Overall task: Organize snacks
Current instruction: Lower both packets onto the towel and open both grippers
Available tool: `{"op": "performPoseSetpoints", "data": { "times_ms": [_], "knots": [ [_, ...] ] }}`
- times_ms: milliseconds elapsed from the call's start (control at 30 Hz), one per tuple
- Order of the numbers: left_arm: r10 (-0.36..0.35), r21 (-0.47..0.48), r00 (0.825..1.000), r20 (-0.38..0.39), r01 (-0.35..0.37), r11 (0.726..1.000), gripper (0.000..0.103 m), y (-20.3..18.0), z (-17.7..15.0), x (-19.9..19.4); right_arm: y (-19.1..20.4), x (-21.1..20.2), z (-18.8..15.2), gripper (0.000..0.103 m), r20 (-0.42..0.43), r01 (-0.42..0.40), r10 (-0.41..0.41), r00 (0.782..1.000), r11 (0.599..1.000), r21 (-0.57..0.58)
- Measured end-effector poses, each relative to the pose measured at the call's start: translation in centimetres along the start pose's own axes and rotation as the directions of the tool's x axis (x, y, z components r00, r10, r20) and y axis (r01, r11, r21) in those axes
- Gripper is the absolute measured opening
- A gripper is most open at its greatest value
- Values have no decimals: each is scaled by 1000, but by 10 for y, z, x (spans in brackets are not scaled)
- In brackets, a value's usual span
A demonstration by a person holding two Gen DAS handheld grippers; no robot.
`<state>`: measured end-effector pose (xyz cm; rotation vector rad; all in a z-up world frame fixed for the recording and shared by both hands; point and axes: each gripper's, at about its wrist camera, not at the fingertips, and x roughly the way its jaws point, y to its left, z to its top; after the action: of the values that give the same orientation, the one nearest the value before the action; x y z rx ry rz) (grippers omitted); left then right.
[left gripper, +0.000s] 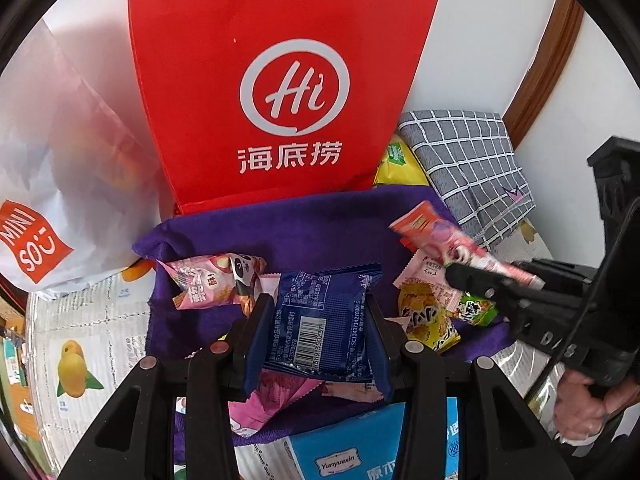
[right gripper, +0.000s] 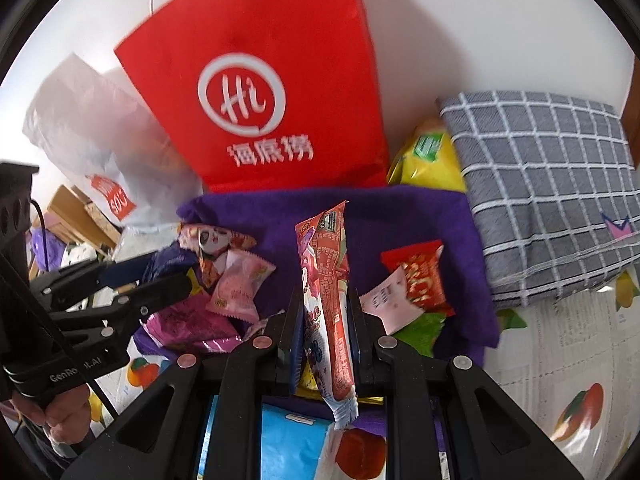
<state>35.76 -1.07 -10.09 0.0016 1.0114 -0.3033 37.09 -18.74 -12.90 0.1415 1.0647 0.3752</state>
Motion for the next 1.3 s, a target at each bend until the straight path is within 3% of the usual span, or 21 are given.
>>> {"op": "performPoseSetpoints", "data": {
  "times_ms": [367, 1033, 1300],
  "knots": [
    [-18, 4, 999, -44, 18, 1000, 42, -1, 0, 17, -1, 21, -6, 18, -56, 22, -21, 998, 1000, 4],
    [-14, 17, 997, -80, 16, 1000, 42, -3, -1, 38, 3, 40, -9, 19, -83, 46, -49, 995, 998, -32],
    [-10, 28, 996, -92, 13, 1000, 43, -6, 0, 43, 8, 39, -9, 20, -76, 96, -103, 992, 992, -85]
  ]
}}
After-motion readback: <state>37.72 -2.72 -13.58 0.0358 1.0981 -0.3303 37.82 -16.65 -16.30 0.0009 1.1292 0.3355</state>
